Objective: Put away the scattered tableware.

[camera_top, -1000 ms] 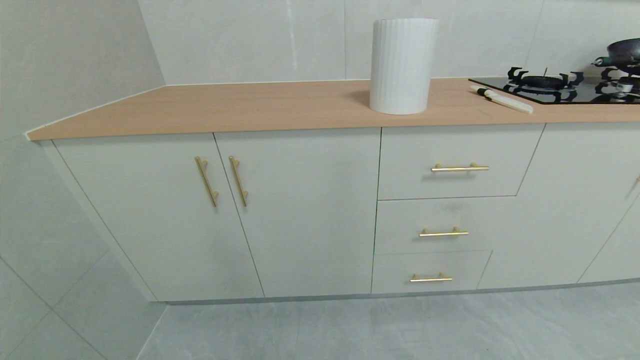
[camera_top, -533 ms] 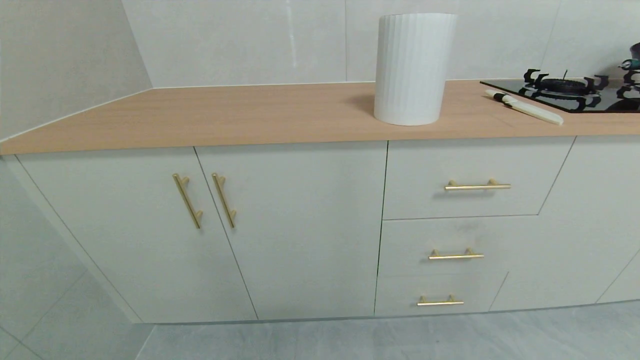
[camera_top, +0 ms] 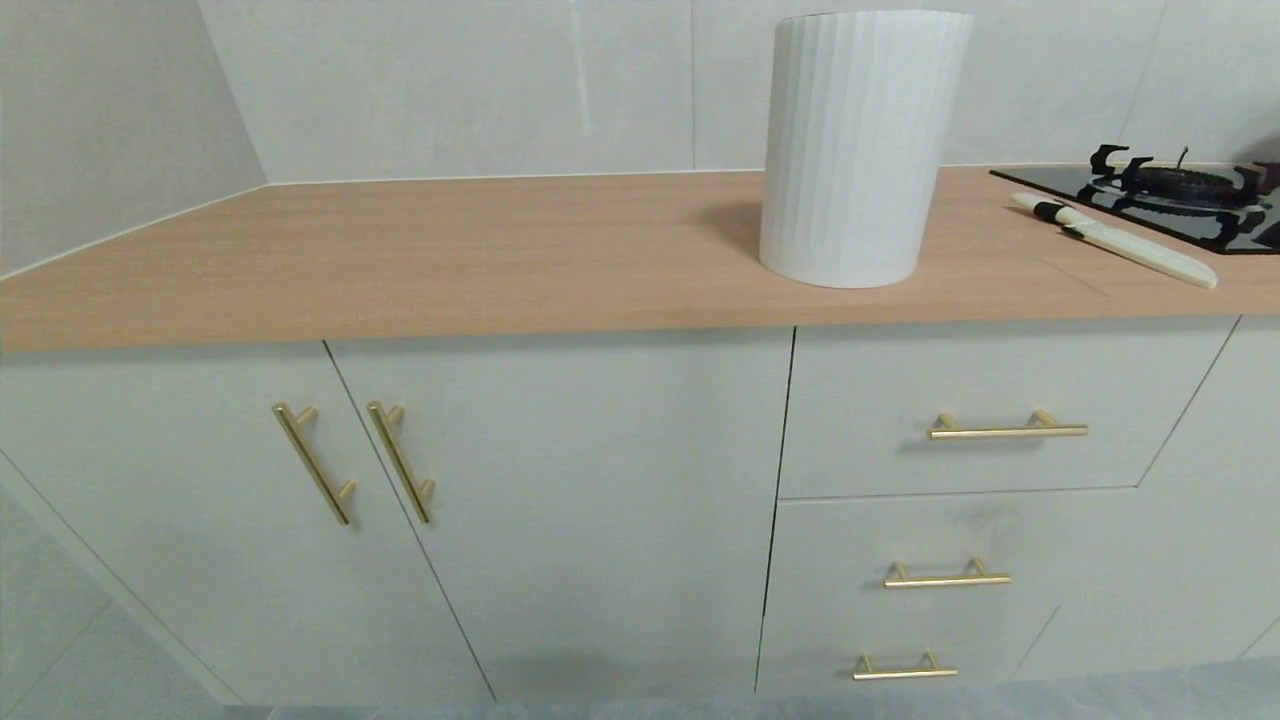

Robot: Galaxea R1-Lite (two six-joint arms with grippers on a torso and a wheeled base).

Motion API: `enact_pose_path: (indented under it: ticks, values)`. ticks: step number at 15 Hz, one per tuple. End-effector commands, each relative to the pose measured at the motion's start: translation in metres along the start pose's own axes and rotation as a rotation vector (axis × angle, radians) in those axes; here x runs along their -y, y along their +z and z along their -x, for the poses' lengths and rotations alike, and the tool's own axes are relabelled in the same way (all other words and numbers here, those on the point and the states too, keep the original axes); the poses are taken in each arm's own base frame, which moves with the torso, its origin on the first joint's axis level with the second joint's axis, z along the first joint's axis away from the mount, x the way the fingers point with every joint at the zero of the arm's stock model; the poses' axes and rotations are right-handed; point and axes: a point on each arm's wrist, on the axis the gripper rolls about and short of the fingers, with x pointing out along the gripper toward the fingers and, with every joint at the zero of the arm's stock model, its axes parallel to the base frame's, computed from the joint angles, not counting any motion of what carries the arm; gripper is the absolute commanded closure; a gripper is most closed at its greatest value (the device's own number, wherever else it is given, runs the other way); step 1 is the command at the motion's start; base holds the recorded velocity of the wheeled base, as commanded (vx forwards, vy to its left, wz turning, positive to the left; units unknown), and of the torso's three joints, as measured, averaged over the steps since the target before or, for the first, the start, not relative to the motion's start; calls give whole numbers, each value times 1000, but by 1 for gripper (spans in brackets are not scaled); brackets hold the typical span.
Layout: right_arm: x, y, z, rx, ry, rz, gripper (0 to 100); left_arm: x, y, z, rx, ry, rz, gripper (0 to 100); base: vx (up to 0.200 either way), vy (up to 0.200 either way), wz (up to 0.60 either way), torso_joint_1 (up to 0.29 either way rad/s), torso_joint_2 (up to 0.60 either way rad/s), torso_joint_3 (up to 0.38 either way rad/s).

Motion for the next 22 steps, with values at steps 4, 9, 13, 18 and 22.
enact_pose_path:
  ticks: [4,9,13,18,22]
  values:
    - [0,0,0,-2,0,0,0,0,0,0,0,1,1,0,0,0,0,0,0,0]
    - [0,0,0,-2,0,0,0,0,0,0,0,1,1,0,0,0,0,0,0,0]
    - [0,0,0,-2,0,0,0,0,0,0,0,-1,-1,0,0,0,0,0,0,0]
    - [0,0,0,-2,0,0,0,0,0,0,0,-1,-2,0,0,-160,0,4,0,4]
    - [0,0,0,-2,0,0,0,0,0,0,0,-1,-2,0,0,-200,0,4,1,1]
